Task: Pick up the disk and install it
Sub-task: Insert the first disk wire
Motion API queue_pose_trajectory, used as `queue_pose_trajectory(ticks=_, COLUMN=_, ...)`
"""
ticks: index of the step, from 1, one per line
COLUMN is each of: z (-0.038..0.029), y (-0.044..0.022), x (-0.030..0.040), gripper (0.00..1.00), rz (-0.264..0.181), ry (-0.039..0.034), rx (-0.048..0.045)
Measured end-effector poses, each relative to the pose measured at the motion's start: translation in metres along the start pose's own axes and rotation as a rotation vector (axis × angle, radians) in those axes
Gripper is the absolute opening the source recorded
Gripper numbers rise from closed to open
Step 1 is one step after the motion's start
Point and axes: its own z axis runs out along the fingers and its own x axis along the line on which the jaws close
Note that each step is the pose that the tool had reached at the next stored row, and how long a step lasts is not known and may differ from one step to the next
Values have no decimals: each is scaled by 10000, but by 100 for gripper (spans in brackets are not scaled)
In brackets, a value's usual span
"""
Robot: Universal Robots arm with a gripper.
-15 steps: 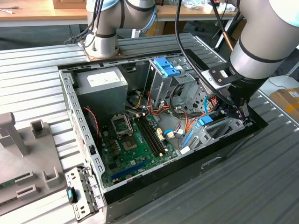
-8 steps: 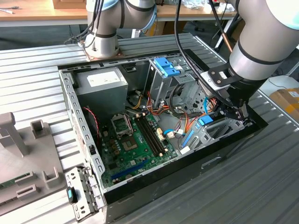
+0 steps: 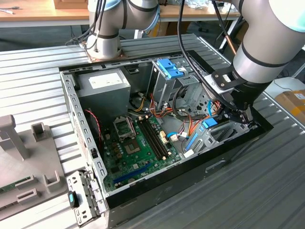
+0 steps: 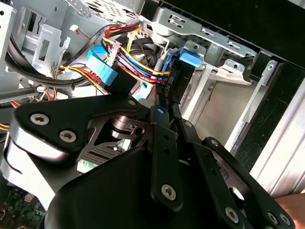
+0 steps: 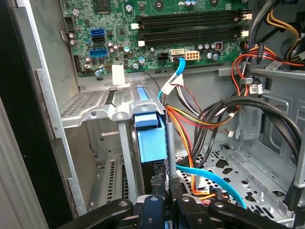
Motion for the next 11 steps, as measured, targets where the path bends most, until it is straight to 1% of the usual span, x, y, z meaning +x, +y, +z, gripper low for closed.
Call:
queue_pose_trajectory(ticks=1, z=10, y=3, x=1, gripper=16, rz=-1, ry=4, rx=0)
queue_pose_trajectory(ticks=6, z=16, y=5, x=2, gripper=16, rz=1, ry=-5, rx=1)
queue_pose_trajectory(ticks=7, z=16, y=5, x=2, gripper=24, rz=1, ry=-5, rx=1)
queue_pose_trajectory(ticks=8, z=13, y=4, x=1, gripper=24, rz=-1, ry=2, rx=0)
queue_pose_trajectory(ticks=9, z=13, y=4, x=2, gripper=30, rz=-1, ry=3, rx=0)
queue_pose_trajectory(ticks=11, z=0, y=0, x=0, gripper=30, rz=-1, ry=5, rx=0)
